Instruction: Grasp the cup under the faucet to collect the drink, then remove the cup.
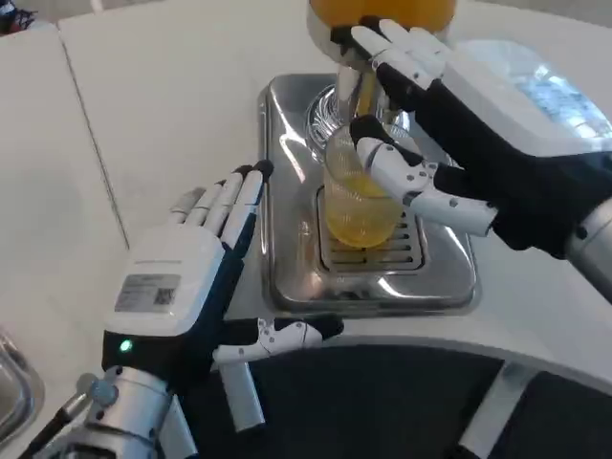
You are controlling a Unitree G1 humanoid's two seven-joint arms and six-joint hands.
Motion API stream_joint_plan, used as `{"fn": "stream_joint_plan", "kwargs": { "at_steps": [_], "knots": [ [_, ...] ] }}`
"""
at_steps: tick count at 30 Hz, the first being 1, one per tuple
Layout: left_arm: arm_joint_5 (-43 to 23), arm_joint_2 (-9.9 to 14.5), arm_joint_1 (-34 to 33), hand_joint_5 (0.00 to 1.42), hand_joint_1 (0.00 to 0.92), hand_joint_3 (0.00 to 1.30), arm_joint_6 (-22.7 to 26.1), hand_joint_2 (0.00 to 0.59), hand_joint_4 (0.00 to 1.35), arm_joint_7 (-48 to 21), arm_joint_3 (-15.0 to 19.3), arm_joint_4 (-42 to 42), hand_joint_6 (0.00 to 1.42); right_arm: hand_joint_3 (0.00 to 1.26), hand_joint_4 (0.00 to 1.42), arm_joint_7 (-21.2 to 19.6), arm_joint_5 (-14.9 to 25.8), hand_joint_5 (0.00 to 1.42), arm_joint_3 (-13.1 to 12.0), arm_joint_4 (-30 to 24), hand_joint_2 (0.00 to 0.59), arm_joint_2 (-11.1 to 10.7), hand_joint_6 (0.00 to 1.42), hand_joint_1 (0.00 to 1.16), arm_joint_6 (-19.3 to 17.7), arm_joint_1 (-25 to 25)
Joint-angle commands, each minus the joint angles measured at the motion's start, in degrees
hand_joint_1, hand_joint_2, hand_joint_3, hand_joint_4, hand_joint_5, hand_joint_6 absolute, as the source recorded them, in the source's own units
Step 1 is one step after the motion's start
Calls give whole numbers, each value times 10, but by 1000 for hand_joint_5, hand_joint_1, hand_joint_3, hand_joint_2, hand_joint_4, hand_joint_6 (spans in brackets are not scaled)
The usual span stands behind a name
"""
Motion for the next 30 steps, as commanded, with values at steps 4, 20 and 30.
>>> {"fn": "stream_joint_plan", "kwargs": {
  "at_steps": [4,20,30],
  "knots": [
    [-6,0,-6,79,151,0,-3,21,0,9,-9,10,92,1,0,-40,-1,0,-21,-11,586,59,0,0,42,53],
    [-19,-7,-51,89,152,0,-7,22,0,9,-26,44,102,0,0,-232,24,0,-88,-54,577,189,0,10,3,200],
    [-28,-9,-90,102,152,0,-13,22,0,5,-43,82,119,0,0,-213,80,0,-177,-111,579,140,0,65,-71,340]
  ]
}}
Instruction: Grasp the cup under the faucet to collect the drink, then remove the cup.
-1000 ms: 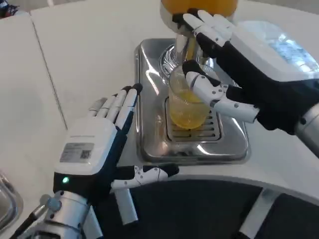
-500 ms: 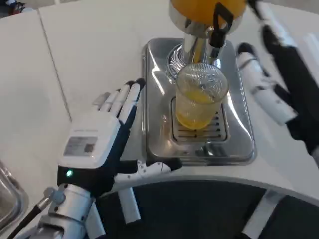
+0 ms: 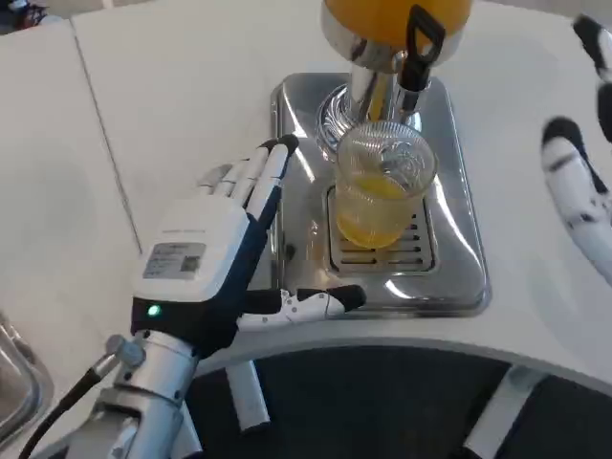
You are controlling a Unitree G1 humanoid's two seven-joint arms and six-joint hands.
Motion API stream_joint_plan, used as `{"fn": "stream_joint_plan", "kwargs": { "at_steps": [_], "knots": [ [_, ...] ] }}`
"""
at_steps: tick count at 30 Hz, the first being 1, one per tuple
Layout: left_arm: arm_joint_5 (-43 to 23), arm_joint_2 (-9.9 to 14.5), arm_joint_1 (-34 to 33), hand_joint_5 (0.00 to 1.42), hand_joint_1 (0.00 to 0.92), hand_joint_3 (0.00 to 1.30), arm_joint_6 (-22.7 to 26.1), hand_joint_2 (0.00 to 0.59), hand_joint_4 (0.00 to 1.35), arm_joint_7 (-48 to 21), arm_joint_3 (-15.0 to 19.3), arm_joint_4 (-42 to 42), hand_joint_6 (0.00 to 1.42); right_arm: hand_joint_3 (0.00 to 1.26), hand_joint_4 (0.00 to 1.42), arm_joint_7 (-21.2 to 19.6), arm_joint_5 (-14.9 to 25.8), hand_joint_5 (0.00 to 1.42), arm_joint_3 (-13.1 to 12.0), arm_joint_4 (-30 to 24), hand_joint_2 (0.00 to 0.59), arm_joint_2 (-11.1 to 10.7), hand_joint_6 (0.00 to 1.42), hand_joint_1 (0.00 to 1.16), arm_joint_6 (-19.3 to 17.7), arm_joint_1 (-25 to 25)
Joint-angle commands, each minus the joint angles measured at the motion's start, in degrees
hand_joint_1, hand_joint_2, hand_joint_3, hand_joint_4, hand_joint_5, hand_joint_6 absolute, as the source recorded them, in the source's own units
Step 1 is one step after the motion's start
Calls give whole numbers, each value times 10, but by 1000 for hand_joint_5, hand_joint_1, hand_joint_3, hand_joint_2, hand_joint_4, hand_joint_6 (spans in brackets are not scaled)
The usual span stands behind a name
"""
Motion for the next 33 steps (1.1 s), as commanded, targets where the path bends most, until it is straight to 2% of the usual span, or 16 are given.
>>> {"fn": "stream_joint_plan", "kwargs": {
  "at_steps": [1,5,9,11,15,18,26,30,33],
  "knots": [
    [-4,-1,-16,109,152,0,-11,22,0,4,-16,23,129,0,0,13,30,0,-53,-33,579,-29,0,67,-44,81],
    [-8,-4,-31,117,152,0,-13,22,0,9,-22,39,134,0,0,22,42,0,-78,-45,578,-50,0,74,-85,146],
    [-19,-12,-46,127,152,0,-12,22,0,13,-22,60,147,0,0,33,45,0,-84,-47,580,-67,0,79,-115,179],
    [-28,-18,-54,131,153,0,-11,23,0,18,-20,74,149,0,0,45,44,0,-85,-48,579,-82,0,84,-136,196],
    [-60,-33,-72,143,156,0,-14,26,0,30,-8,106,163,0,0,59,56,0,-97,-56,586,-95,0,105,-167,233],
    [-90,-41,-85,156,163,0,-24,24,0,33,0,132,173,0,0,64,67,0,-109,-63,586,-96,0,111,-186,259],
    [-113,-51,-100,200,185,0,-63,25,0,61,-7,161,214,0,0,62,89,0,-158,-67,571,-91,0,189,-243,336],
    [-120,-52,-102,225,199,0,-88,23,0,70,-9,169,231,0,0,58,88,0,-173,-58,572,-82,0,195,-279,377],
    [-124,-56,-102,240,211,0,-104,22,0,72,-12,174,238,0,0,58,85,0,-181,-54,572,-72,0,199,-292,397]
  ]
}}
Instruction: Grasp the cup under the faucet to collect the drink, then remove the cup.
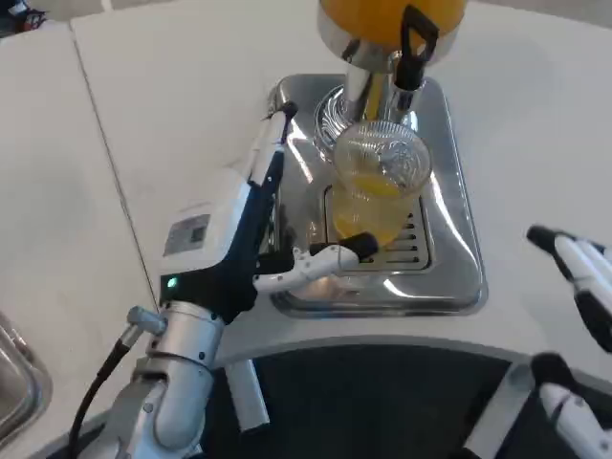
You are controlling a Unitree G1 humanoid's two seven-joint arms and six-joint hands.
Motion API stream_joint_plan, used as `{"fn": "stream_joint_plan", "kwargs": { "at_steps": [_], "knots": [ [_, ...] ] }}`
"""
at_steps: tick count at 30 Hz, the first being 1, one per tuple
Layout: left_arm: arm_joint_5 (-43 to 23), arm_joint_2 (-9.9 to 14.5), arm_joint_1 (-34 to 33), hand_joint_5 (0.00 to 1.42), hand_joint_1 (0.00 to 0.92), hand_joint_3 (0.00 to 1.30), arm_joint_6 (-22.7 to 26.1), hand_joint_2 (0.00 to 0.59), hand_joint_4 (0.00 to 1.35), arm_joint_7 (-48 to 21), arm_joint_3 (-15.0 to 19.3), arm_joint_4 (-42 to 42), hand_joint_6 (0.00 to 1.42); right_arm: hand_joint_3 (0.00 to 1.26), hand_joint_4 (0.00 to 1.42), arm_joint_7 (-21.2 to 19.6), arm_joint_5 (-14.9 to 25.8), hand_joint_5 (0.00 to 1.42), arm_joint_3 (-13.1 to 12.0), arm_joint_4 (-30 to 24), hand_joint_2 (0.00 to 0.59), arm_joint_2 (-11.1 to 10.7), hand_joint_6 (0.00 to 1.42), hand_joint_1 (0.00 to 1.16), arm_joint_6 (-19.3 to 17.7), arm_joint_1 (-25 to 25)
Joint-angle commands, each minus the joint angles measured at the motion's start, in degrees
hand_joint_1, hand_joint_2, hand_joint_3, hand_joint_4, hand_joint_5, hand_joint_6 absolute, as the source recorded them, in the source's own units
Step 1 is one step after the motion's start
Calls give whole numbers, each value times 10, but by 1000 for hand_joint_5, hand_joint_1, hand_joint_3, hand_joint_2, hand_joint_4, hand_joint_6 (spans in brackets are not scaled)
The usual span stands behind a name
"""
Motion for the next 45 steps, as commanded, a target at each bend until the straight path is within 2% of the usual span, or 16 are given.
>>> {"fn": "stream_joint_plan", "kwargs": {
  "at_steps": [1,5,16,26,32,38,45],
  "knots": [
    [-7,-9,-2,241,212,0,-26,24,0,11,-8,13,239,0,0,-2,1,0,-16,7,573,12,0,201,-20,29],
    [-3,-16,-13,243,215,0,-26,28,0,11,-16,27,240,0,0,2,2,0,-16,4,571,20,0,205,-16,31],
    [-13,-38,-68,246,259,0,-42,30,0,24,-20,97,248,0,0,7,-26,0,23,4,554,40,0,208,-12,42],
    [-19,-52,-76,274,319,0,-61,40,0,32,-24,123,279,0,0,12,-33,0,28,2,548,49,1,208,-4,38],
    [-15,-68,-93,296,339,0,-61,42,0,45,-32,148,285,0,0,16,-31,12,33,-6,534,51,1,204,9,36],
    [-21,-80,-113,317,356,0,-65,41,13,53,-36,177,326,0,0,15,-32,17,33,-21,532,64,1,202,14,53],
    [-29,-88,-134,401,363,6,-68,51,48,70,-33,203,470,0,0,25,-40,32,38,-24,532,67,13,199,23,45]
  ]
}}
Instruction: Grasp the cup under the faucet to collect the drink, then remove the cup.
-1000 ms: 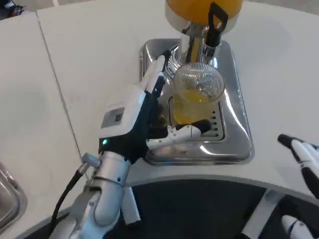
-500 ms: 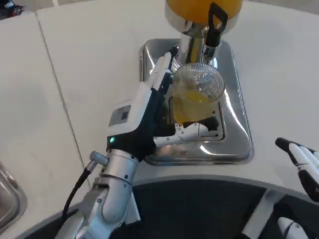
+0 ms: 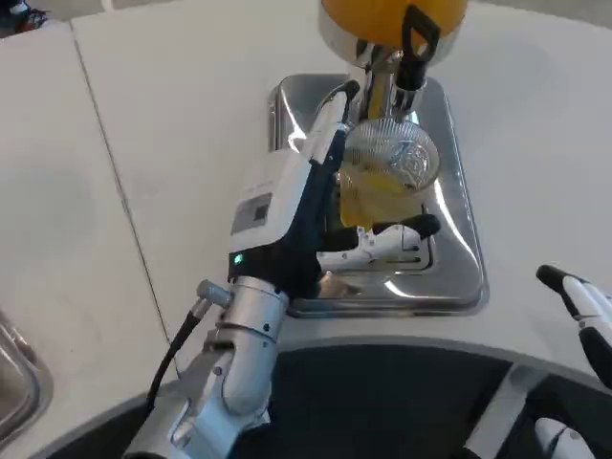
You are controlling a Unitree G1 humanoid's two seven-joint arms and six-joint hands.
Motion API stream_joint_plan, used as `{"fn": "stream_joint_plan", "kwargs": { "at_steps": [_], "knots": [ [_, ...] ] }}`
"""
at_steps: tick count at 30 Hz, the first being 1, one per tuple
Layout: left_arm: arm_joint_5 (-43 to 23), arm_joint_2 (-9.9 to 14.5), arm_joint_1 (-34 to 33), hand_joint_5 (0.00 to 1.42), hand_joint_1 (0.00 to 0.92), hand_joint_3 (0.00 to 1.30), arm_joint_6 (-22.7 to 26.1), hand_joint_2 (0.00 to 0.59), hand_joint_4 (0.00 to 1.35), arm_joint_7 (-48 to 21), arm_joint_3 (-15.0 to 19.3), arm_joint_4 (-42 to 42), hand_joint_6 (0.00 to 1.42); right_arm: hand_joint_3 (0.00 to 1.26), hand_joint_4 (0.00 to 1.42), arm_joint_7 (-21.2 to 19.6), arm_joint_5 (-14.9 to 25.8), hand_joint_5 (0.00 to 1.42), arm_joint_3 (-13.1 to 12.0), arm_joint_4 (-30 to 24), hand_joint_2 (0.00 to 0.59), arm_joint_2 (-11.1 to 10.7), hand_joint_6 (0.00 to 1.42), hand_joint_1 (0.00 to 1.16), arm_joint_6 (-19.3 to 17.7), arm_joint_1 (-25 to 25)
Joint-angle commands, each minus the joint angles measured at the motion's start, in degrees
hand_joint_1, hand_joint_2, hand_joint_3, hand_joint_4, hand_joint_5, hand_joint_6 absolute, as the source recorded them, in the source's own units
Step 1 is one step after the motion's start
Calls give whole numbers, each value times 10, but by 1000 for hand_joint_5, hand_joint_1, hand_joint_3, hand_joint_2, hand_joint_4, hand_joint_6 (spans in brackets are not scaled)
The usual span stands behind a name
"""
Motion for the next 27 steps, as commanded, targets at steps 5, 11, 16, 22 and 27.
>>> {"fn": "stream_joint_plan", "kwargs": {
  "at_steps": [5,11,16,22,27],
  "knots": [
    [-3,-8,-23,494,387,21,0,52,108,24,-2,31,649,0,0,24,-13,47,11,-9,532,-6,15,198,30,-26],
    [24,-8,-18,684,546,150,24,56,287,29,-25,27,1016,0,0,38,-8,60,5,-9,522,-9,31,192,49,-49],
    [43,-9,-9,767,599,262,42,53,370,46,-43,18,1151,0,0,40,-2,66,-4,-9,522,-5,32,190,53,-52],
    [29,-18,0,1208,561,792,39,3,949,96,-28,8,1422,0,0,46,-3,75,-8,-9,521,0,54,188,62,-58],
    [5,-24,6,1421,561,1090,35,0,1199,84,-17,-3,1424,0,0,52,-13,83,-3,-9,521,1,68,186,79,-71]
  ]
}}
